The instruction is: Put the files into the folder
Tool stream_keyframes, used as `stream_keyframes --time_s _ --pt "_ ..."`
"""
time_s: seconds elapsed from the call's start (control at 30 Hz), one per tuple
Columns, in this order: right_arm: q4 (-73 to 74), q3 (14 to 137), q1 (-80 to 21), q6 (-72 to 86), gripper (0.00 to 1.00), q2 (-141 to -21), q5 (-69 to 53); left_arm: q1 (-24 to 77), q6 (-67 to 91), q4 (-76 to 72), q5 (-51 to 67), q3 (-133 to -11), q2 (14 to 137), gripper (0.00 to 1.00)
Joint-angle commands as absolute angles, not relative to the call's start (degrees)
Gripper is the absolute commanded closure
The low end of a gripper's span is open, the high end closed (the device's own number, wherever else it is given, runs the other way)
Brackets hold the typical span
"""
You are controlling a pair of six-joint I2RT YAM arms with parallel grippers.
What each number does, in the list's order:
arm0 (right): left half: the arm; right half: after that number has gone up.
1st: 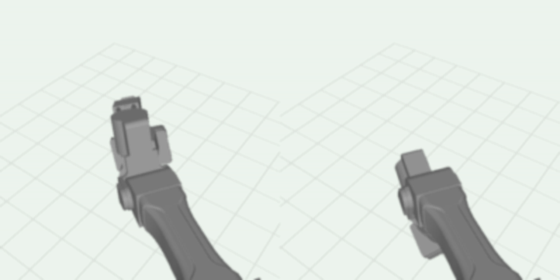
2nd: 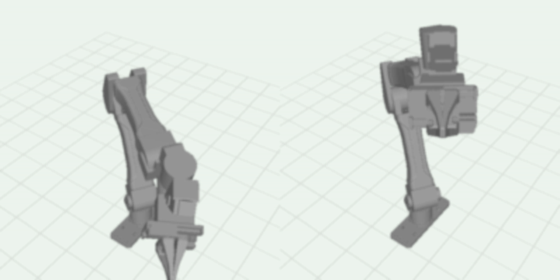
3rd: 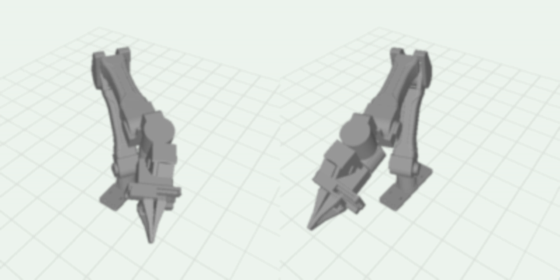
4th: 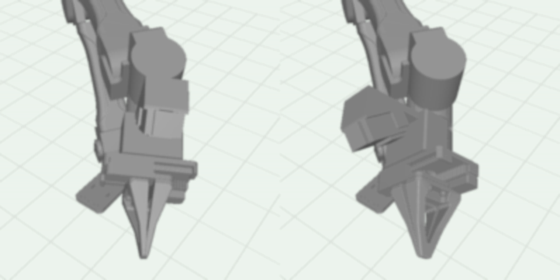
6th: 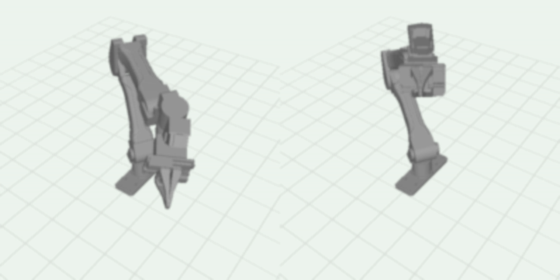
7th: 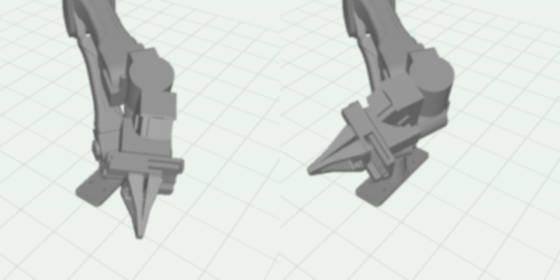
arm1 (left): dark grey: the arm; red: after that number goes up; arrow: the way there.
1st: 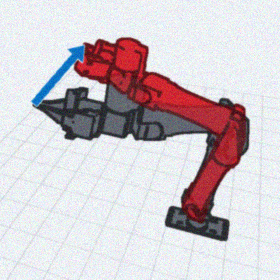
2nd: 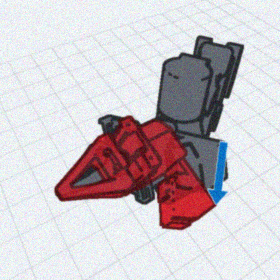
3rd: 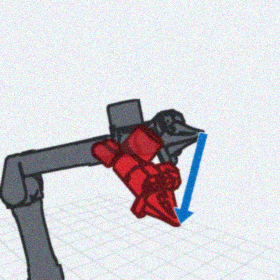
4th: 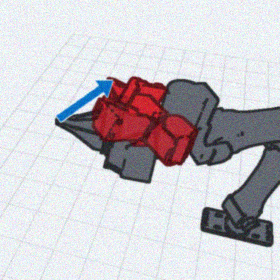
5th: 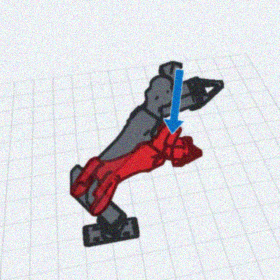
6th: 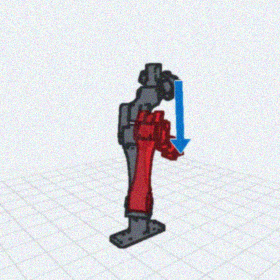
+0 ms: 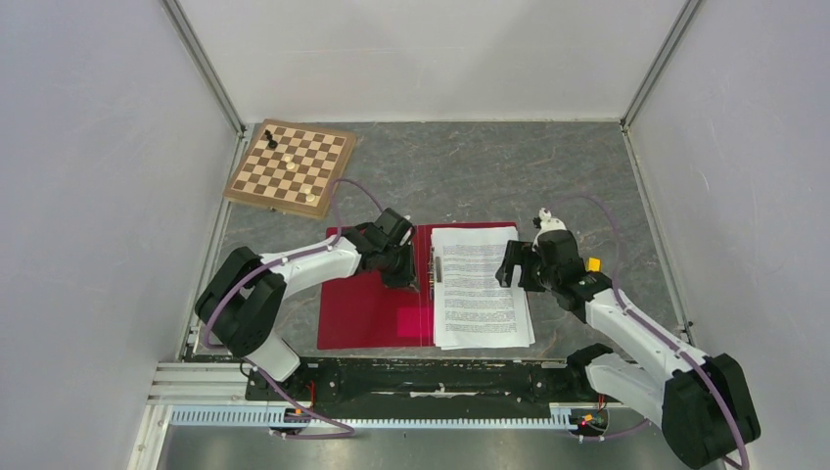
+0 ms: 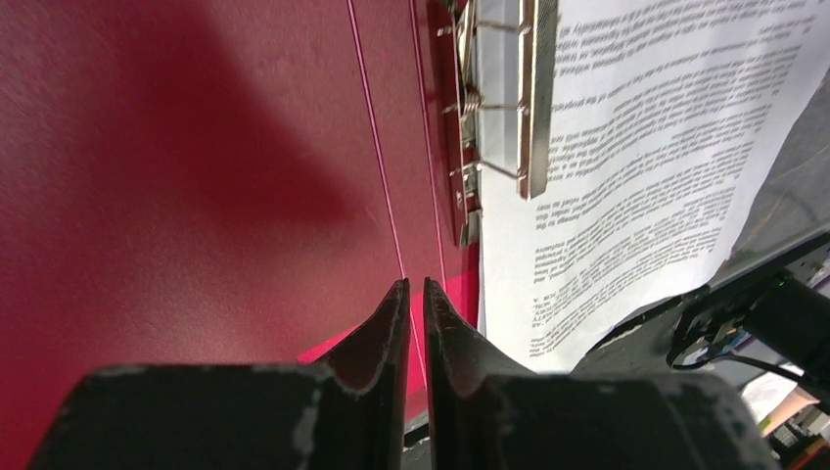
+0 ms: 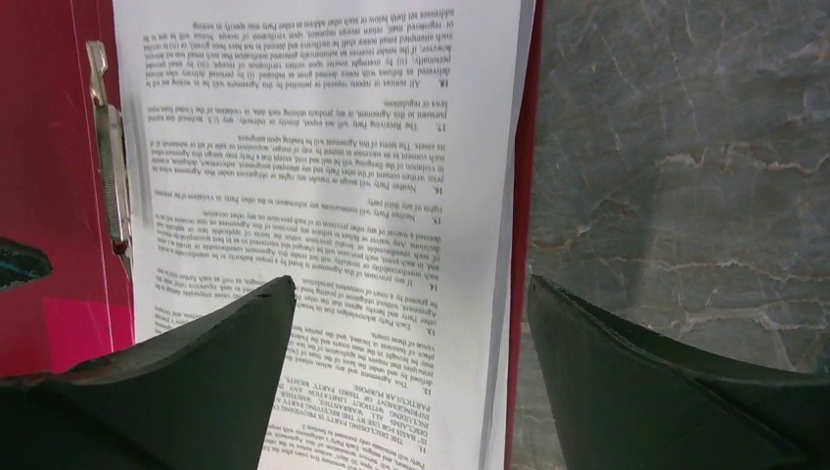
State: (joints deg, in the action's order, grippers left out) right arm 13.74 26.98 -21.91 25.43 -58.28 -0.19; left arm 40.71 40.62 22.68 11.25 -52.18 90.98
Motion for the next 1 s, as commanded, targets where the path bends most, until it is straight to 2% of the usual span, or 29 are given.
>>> stream_keyframes --time_s 0.0,0.1,0.33,0.97 --pt "17.5 23.9 -21.9 25.3 0.08 -53.2 -1.3 41.7 41.4 22.5 12.9 -50.5 89.4 0.86" --pt "20.2 21.9 -22.0 26.5 0.08 -49.6 -2.5 42.3 41.8 22.0 13.4 -50.1 89.5 0.93" --pt "26.2 19.2 -23.4 28.5 0.08 -43.8 -5.4 44.4 43.1 20.6 13.9 -50.3 91.1 0.97" --pt "29.6 18.7 -26.1 30.9 0.09 -40.4 -6.9 46.4 45.2 18.8 13.3 -49.7 94.8 0.98"
